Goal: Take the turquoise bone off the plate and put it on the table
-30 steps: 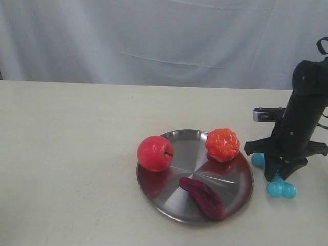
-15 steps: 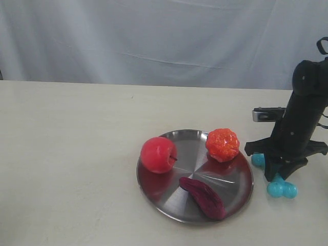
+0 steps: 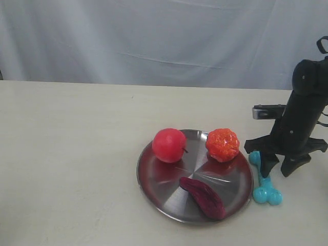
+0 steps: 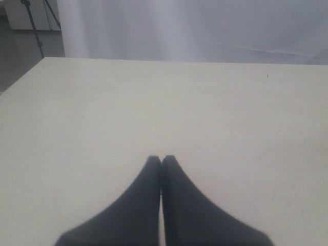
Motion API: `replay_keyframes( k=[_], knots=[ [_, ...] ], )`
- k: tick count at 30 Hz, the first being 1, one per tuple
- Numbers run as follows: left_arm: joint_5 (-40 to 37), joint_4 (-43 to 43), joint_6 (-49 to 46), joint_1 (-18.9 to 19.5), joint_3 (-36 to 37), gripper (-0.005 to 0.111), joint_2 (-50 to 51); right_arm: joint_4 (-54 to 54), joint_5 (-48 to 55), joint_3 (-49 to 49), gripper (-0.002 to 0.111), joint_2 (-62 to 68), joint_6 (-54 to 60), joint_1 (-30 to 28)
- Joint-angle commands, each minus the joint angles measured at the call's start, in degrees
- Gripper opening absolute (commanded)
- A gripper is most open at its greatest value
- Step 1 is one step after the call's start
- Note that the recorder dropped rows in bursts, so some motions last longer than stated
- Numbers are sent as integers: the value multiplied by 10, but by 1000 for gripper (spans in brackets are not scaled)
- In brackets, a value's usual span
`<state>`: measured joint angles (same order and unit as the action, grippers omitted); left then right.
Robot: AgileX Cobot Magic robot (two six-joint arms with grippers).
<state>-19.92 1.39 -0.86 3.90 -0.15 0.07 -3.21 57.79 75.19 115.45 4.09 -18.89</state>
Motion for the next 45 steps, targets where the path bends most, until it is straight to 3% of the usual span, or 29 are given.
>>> replay_keyframes(
  k=[1,6,22,34,45],
  knots=[
    [3,1,2,-4,1,0,-1,7,10,11,37,-40,-4,0],
    [3,1,2,-4,1,0,-1,9,-19,10,-1,-142,3,0],
    [3,1,2,-4,1,0,-1,13,-258,-31,0,-528,18,0],
    [3,1,2,-4,1,0,-1,13,-522,-256,0,-759,17,0],
    [3,1,2,-4,1,0,-1,-4,-583,-417,0,-868,-26,0]
  ],
)
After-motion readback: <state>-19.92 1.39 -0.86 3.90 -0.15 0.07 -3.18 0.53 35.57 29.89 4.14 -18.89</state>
